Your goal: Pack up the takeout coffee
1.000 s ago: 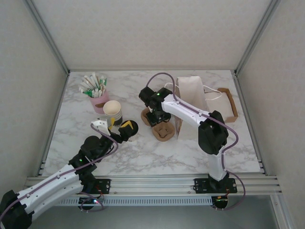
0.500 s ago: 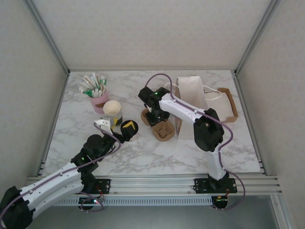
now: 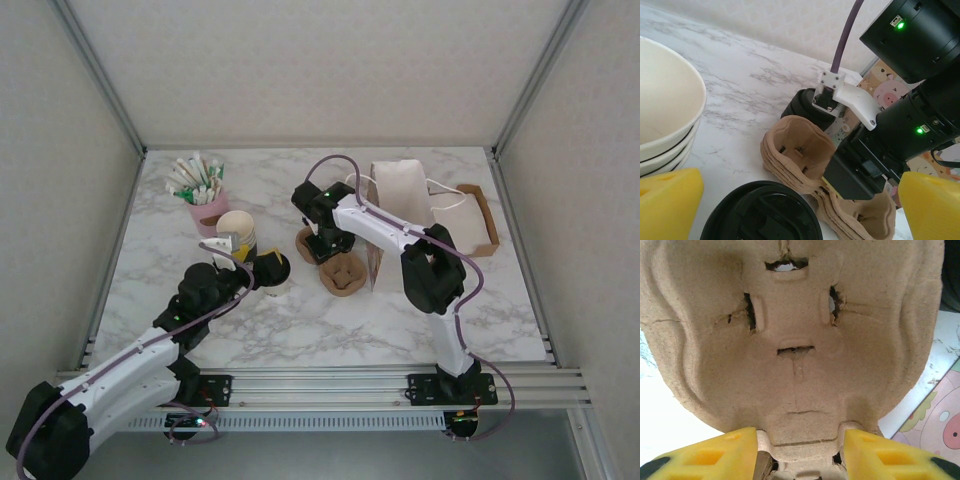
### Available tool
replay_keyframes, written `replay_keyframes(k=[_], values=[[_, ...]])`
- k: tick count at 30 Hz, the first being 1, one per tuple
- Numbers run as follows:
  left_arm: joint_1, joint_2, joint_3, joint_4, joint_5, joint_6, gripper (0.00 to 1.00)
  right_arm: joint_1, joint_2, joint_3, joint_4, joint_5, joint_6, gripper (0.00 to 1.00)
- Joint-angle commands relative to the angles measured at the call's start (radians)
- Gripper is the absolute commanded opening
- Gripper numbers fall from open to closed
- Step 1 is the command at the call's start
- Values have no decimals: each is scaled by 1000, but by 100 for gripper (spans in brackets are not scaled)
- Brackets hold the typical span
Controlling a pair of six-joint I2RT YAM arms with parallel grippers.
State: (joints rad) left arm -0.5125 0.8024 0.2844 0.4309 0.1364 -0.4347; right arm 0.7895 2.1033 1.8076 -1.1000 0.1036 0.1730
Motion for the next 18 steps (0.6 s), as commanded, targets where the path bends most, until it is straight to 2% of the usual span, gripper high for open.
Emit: replay_keyframes(k=[1,5,12,18], values=[[12,0,26,32,54,-25,100,-4,17,29,-15,-10,-10,49],[13,-1,24,33,54,-24,100,-4,21,29,-14,-13,-10,47],[15,-4,23,33,52,-23,100,-4,14,33,-18,-16,-8,37],[14,-6,22,34,52,-22,100,-4,-3,39,-28,-19,-1,36]])
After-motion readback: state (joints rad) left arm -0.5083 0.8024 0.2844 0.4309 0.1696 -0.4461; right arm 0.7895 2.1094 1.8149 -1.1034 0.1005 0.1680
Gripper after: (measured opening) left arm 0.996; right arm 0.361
